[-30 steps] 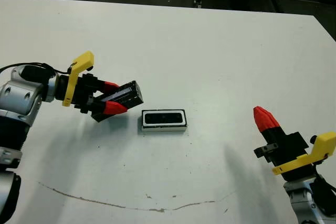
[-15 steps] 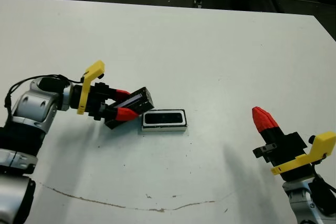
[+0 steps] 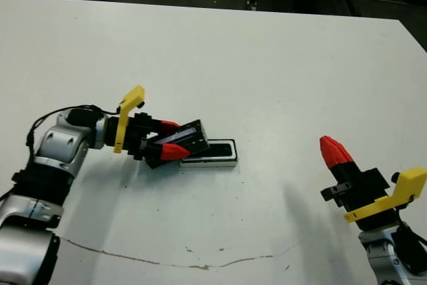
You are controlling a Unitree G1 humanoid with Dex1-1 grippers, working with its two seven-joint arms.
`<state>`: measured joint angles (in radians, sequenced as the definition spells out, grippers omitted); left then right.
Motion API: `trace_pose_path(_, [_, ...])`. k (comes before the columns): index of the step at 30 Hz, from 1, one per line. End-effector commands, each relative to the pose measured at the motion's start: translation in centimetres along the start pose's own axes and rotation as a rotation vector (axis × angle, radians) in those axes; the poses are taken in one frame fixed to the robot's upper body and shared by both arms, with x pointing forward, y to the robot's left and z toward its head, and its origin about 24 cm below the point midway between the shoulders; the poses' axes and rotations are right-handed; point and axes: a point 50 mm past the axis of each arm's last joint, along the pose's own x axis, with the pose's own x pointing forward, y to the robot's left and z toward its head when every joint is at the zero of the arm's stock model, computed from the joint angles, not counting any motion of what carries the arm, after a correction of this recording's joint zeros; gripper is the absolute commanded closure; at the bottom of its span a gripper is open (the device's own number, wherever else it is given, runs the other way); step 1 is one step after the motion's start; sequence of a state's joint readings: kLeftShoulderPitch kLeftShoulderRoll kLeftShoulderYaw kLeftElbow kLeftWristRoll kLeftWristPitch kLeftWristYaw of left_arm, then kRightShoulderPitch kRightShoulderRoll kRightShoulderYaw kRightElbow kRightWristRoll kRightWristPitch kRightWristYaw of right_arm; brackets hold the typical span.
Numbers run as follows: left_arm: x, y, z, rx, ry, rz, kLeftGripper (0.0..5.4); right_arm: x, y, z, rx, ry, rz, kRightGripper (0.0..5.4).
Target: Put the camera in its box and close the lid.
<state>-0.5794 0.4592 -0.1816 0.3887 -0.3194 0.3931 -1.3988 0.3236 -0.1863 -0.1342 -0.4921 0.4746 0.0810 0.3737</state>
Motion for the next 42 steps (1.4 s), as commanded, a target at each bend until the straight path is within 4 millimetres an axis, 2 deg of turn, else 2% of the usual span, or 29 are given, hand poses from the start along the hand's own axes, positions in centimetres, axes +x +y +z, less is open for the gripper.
trace_pose_path(1, [1.0,-0.4,-1.9,-0.076,0.012,-0.021,2.24,-0.2,-0.1,-0.2,-0.007,0.016,-0.012,5.40])
trace_pose_path(17, [3.2,-0.9,-3.0,-0.101,0.008,-0.073,2.24,-0.3,-0.2,-0.2,0.005,0.018,-0.015,5.40])
trace_pose_path(30, [5.3,-1.3,-3.0,-0.029,0.014,-0.079,2.24,-0.4,-0.1,-0.2,0.009,0.009,-0.010,5.40])
trace_pose_path(42, [5.9,-2.0,-3.4,-0.012,0.053,-0.071,2.24,-0.5,0.0,-0.1,0.004,0.022,-0.021,5.40])
